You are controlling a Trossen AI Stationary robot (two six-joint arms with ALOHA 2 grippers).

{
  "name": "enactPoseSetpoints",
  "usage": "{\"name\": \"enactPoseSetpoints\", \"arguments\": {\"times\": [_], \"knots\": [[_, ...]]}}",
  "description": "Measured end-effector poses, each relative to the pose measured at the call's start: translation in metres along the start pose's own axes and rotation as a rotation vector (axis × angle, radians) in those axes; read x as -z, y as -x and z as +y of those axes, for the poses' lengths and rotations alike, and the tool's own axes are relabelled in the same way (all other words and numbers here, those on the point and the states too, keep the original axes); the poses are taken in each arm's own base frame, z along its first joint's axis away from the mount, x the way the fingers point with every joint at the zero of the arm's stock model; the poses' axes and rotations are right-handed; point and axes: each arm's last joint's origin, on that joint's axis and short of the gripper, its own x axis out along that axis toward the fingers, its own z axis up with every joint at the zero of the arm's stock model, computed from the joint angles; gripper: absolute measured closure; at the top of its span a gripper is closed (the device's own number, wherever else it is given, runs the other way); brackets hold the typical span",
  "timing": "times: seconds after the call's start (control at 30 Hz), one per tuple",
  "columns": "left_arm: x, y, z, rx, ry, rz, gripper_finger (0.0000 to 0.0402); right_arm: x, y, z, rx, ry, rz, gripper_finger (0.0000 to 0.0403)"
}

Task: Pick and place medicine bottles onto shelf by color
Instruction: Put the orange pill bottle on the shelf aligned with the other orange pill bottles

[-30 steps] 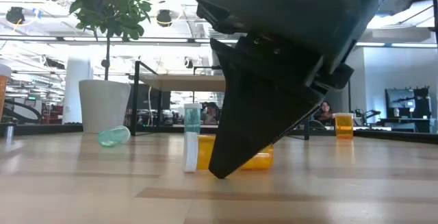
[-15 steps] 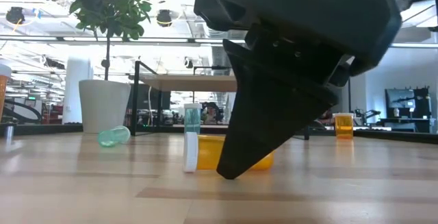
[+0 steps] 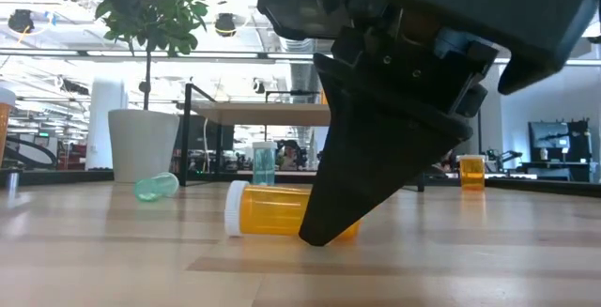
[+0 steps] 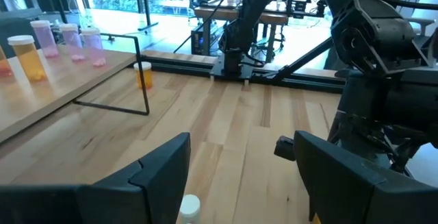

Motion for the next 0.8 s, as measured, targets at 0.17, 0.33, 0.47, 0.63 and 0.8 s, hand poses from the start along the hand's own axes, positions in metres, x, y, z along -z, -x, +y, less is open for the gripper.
{"name": "enactPoseSetpoints", "arguments": {"times": [0.17, 0.33, 0.47, 0.63, 0.8], "knots": [[0.000, 0.000, 0.000, 0.000, 0.000, 0.000, 0.0155, -0.004, -0.001, -0.001, -0.026, -0.008, -0.005, 0.0263], [0.000, 0.000, 0.000, 0.000, 0.000, 0.000, 0.0155, -0.001, -0.007, -0.004, -0.045, -0.023, -0.003, 0.0272], [0.000, 0.000, 0.000, 0.001, 0.000, 0.000, 0.0155, 0.000, -0.007, -0.003, -0.048, -0.025, -0.007, 0.0273], [0.000, 0.000, 0.000, 0.009, 0.003, 0.003, 0.0155, -0.004, -0.001, -0.002, -0.044, -0.030, -0.059, 0.0274], [-0.003, -0.001, -0.001, 0.015, -0.010, -0.014, 0.0155, -0.009, 0.005, -0.003, -0.040, 0.007, -0.093, 0.0274]]}}
